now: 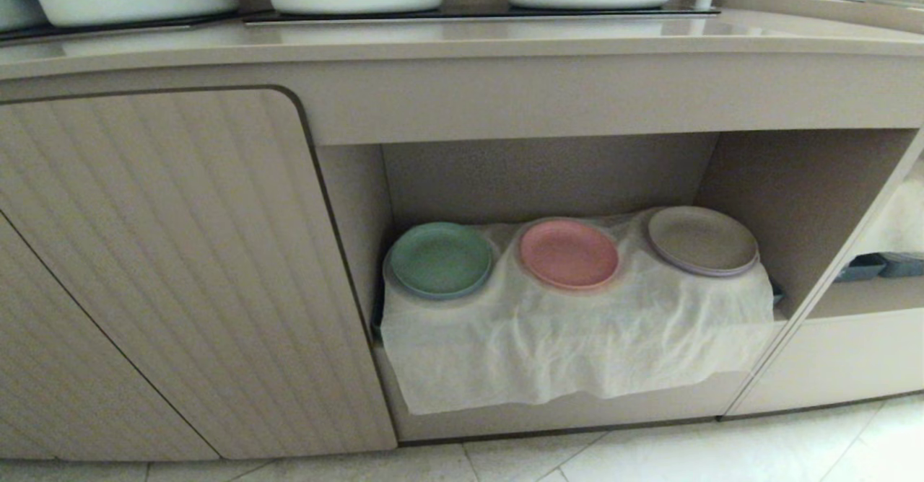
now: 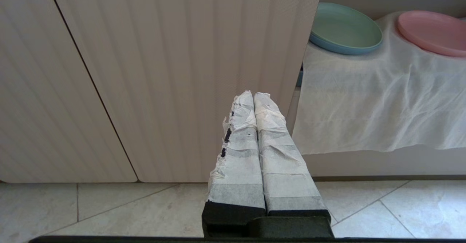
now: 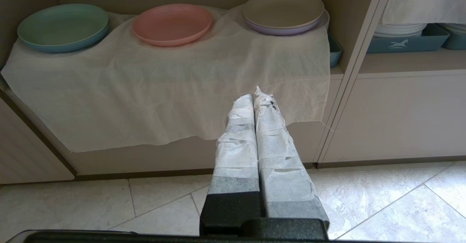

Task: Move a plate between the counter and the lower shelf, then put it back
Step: Pick up the plate in the cupboard

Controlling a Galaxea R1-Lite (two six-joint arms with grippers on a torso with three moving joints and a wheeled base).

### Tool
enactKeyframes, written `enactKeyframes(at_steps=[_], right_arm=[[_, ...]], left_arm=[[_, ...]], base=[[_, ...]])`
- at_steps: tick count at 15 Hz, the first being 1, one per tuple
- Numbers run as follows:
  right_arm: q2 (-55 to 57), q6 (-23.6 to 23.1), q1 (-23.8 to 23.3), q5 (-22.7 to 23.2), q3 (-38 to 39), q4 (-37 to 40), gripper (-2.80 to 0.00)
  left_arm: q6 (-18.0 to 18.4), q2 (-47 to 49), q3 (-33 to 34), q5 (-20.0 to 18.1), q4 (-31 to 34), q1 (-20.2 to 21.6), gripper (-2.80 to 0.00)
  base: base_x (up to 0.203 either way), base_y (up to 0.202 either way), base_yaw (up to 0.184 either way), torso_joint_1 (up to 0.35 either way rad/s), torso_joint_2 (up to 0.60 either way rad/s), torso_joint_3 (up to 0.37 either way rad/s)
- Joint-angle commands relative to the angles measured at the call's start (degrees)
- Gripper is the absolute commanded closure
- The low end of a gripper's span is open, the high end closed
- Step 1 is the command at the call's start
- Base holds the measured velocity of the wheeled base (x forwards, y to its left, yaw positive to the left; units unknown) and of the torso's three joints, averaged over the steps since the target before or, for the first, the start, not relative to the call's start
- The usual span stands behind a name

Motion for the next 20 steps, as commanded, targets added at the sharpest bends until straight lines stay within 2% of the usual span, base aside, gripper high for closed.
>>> enactKeyframes(at_steps=[1, 20], right_arm=[[0.1, 0.0, 0.0, 0.0, 0.0, 0.0, 0.0], [0.1, 0.0, 0.0, 0.0, 0.0, 0.0, 0.0]], left_arm=[[0.0, 0.0, 0.0, 0.0, 0.0, 0.0, 0.0], [0.2, 0.0, 0.0, 0.1, 0.1, 0.0, 0.0]], base=[[0.0, 0.0, 0.0, 0.0, 0.0, 0.0], [0.0, 0.0, 0.0, 0.0, 0.0, 0.0]])
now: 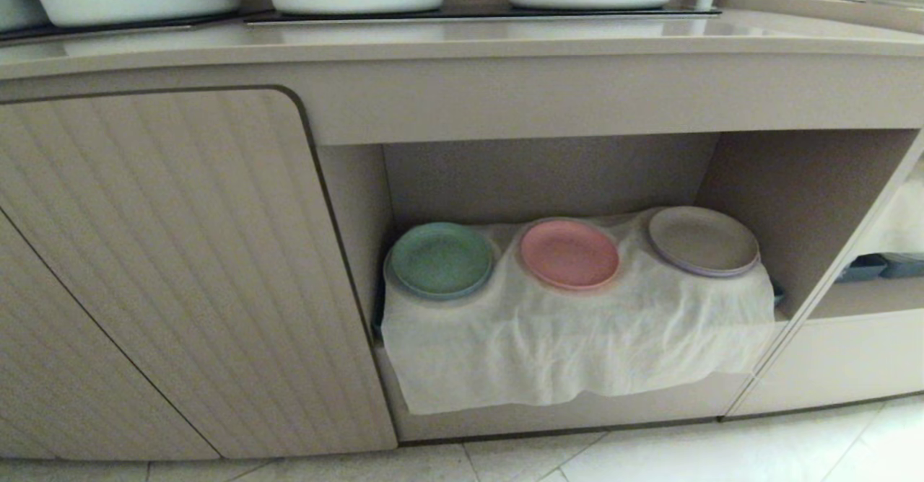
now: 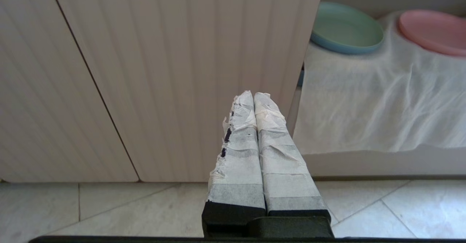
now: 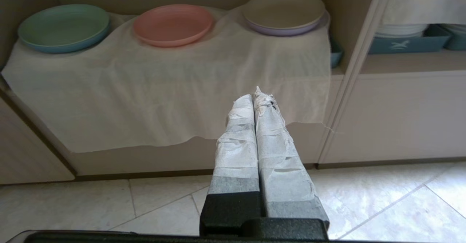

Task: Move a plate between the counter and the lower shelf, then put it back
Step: Pick up the plate in the cupboard

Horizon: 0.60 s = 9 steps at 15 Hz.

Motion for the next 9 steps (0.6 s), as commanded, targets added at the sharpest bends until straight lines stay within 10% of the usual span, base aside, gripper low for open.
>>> enactKeyframes(at_steps=[1, 9], right_arm=[[0.1, 0.0, 0.0, 0.0, 0.0, 0.0, 0.0], [0.1, 0.0, 0.0, 0.0, 0.0, 0.0, 0.0]], left_arm=[[-0.1, 0.0, 0.0, 0.0, 0.0, 0.0, 0.0], [-0.1, 0.0, 0.0, 0.0, -0.1, 0.0, 0.0]], base=[[0.0, 0.0, 0.0, 0.0, 0.0, 0.0], [0.001, -0.144, 0.003, 0.003, 0.0, 0.002]])
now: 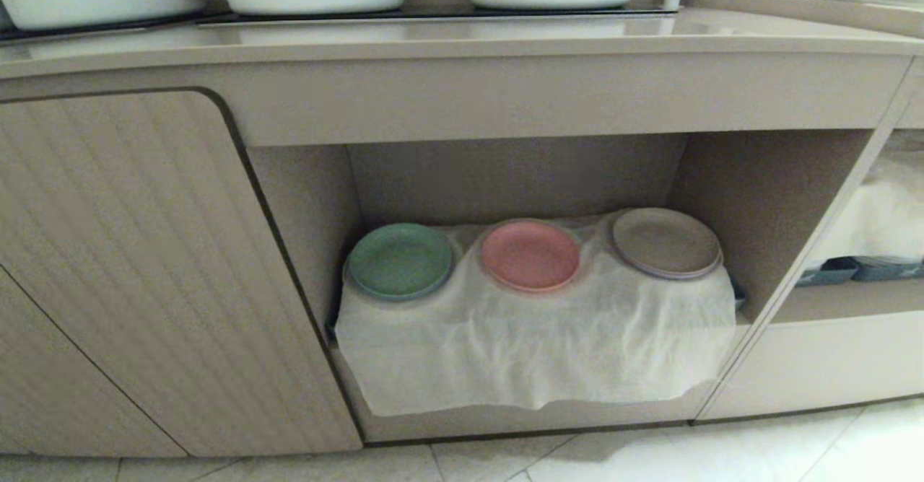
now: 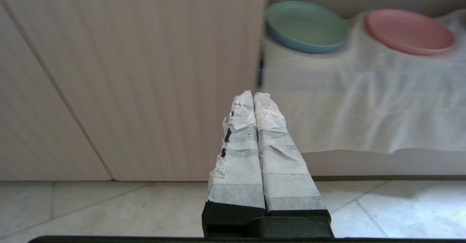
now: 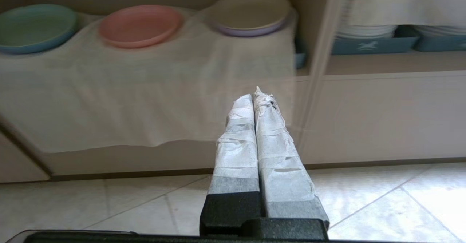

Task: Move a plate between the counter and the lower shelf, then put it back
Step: Pick up the plate in the cupboard

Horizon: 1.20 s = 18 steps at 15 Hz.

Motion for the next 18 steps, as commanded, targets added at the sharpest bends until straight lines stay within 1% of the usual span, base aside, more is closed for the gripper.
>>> enactKeyframes(at_steps=[1, 18], right_arm=[[0.1, 0.0, 0.0, 0.0, 0.0, 0.0, 0.0], [0.1, 0.0, 0.0, 0.0, 0.0, 0.0, 0.0]], left_arm=[[-0.1, 0.0, 0.0, 0.0, 0.0, 0.0, 0.0], [0.2, 0.0, 0.0, 0.1, 0.0, 0.0, 0.0]], base=[[0.0, -0.195, 0.001, 0.004, 0.0, 0.004], [0.0, -0.194, 0.0, 0.001, 0.0, 0.004]])
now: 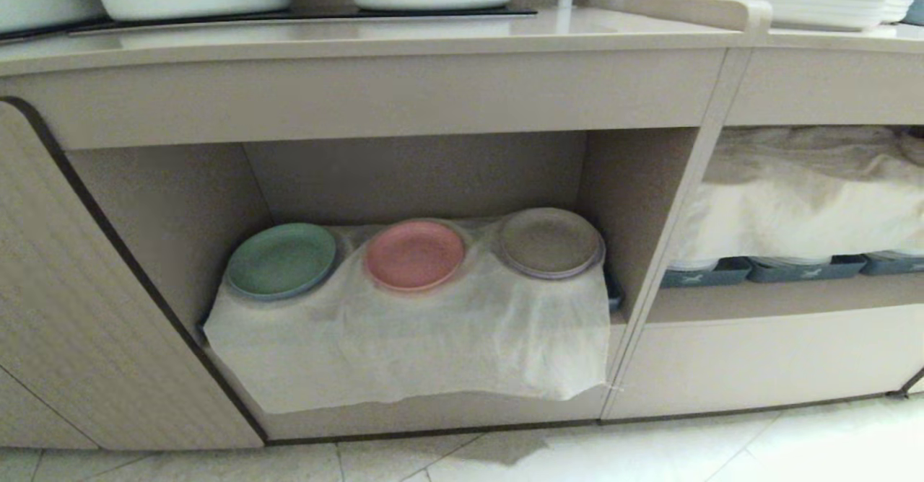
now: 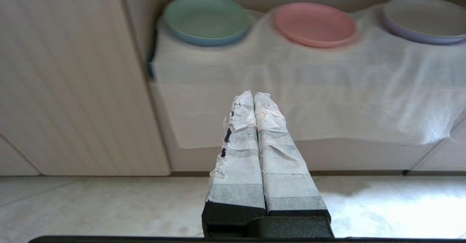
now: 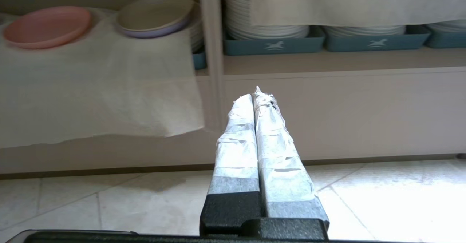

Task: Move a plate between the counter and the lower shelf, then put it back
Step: Pick up the plate in the cupboard

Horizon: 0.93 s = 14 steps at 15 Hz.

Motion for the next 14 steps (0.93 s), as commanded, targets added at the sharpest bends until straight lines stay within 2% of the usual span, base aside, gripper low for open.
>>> enactKeyframes(at_steps=[1, 4, 14], right_arm=[[0.1, 0.0, 0.0, 0.0, -0.1, 0.0, 0.0], [0.1, 0.0, 0.0, 0.0, 0.0, 0.0, 0.0], [0.1, 0.0, 0.0, 0.0, 0.0, 0.0, 0.0]], left_arm=[[-0.1, 0.0, 0.0, -0.1, -0.1, 0.0, 0.0], [-0.1, 0.0, 0.0, -0.1, 0.0, 0.0, 0.0], [-0.3, 0.0, 0.0, -0.1, -0.1, 0.0, 0.0]], base=[[0.0, -0.191, 0.002, -0.001, 0.0, 0.002], [0.0, -0.134, 0.001, 0.001, 0.0, 0.003], [0.0, 0.0, 0.0, 0.0, 0.0, 0.0]])
